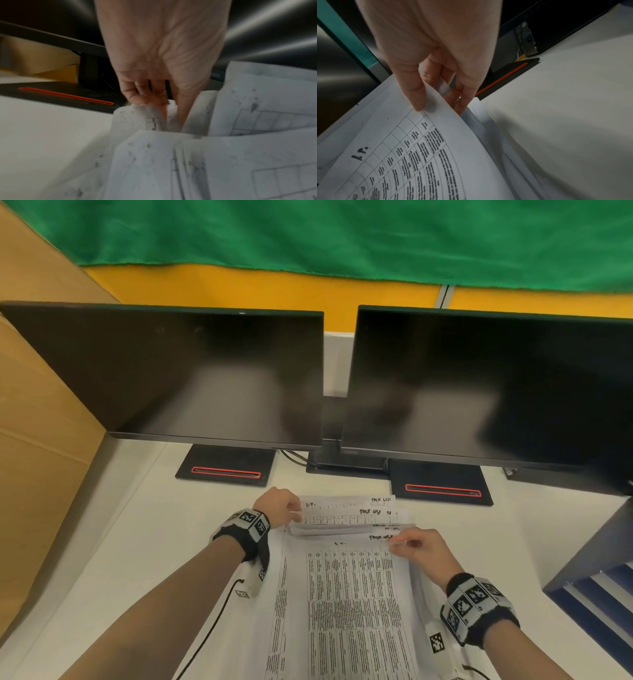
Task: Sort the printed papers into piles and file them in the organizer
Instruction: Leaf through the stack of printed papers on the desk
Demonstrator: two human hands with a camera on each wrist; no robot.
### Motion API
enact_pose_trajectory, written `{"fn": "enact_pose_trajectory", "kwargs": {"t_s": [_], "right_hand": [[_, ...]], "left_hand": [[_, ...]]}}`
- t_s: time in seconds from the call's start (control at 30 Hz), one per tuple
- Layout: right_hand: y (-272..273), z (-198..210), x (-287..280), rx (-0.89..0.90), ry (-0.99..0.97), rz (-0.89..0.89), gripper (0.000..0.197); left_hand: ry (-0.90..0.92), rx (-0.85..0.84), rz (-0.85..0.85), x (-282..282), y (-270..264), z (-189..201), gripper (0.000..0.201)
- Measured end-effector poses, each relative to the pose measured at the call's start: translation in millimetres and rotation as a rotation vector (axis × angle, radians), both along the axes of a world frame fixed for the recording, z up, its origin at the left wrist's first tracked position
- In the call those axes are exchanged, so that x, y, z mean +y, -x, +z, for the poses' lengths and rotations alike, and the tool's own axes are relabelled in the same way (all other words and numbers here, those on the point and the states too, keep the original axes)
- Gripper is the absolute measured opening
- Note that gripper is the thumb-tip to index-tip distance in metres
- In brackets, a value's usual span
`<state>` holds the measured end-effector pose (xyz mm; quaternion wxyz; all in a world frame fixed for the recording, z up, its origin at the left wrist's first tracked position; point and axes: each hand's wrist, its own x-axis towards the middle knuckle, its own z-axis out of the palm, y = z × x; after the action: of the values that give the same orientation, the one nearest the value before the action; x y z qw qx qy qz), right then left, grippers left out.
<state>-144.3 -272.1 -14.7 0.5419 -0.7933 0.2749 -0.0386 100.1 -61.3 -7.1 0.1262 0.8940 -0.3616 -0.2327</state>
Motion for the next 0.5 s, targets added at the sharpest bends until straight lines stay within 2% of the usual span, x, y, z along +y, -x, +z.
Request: {"fn": "enact_pose_trajectory", "kwargs": {"t_s": [0.1, 0.17, 0.23, 0.33, 0.43, 0.5], "right_hand": [[-3, 4, 4, -0.021, 0.011, -0.005, 0.019], [-3, 3, 6, -0.042, 0.009, -0.042, 0.021], [-3, -2, 8, -0.029, 0.029, -0.088, 0.024], [-1, -7, 10, -0.034, 0.032, -0.113, 0.024], [0, -7, 13, -0.066, -0.073, -0.097, 0.013], [2, -6, 15, -0.086, -0.128, -0.091, 0.019]], "left_hand": [[0.154, 0.083, -0.037, 0, 3, 9, 0.014], [0.261, 0.208, -0.062, 3, 8, 11, 0.004], [0.331, 0.345, -0.109, 9, 17, 14, 0.005], [0.346, 0.493, -0.152, 17, 31, 16, 0.006], [0.330, 0.599, -0.154, 22, 38, 13, 0.009], [0.314, 0.657, -0.132, 23, 40, 17, 0.008]]}}
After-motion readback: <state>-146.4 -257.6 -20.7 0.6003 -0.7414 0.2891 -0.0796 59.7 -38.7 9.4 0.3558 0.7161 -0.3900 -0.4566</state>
